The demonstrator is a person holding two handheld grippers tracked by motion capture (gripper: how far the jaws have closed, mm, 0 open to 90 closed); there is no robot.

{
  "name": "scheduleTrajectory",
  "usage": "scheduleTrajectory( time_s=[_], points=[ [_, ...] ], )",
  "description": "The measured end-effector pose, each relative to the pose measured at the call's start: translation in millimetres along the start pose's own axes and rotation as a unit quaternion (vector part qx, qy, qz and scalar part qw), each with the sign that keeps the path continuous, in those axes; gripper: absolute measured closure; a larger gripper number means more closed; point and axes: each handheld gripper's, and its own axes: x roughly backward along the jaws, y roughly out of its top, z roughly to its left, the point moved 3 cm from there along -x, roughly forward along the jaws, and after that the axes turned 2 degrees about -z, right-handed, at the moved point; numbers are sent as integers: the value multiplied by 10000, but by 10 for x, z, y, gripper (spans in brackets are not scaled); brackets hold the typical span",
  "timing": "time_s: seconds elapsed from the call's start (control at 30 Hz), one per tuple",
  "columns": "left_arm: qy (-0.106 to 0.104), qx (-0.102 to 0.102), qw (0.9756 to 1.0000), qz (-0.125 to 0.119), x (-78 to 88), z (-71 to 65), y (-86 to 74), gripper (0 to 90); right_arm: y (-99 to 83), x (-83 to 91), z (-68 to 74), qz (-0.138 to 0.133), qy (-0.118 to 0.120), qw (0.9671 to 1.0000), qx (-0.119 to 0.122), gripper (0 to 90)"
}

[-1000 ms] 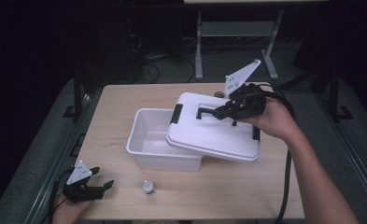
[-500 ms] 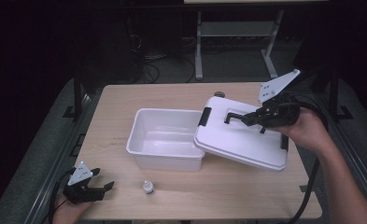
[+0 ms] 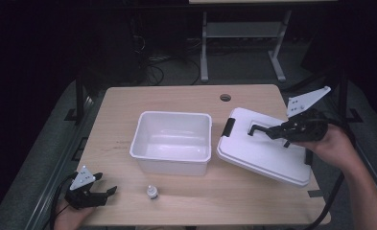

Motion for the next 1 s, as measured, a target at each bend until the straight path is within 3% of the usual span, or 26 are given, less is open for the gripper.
scheduleTrajectory(
  time_s=[0.23, 0.5, 1.0],
  points=[
    [15, -39, 10000, -18, -9, -9, 4, 228, -282, -99, -20, 44, -34, 9998, -180, 838],
    [28, -69, 10000, 1, -8, -2, 5, 228, -556, -325, -29, 68, 49, 9991, -405, 837],
    [-2, -61, 10000, 30, -18, -14, 3, 228, -813, -777, -34, 207, 261, 9972, -668, 837]
  ],
)
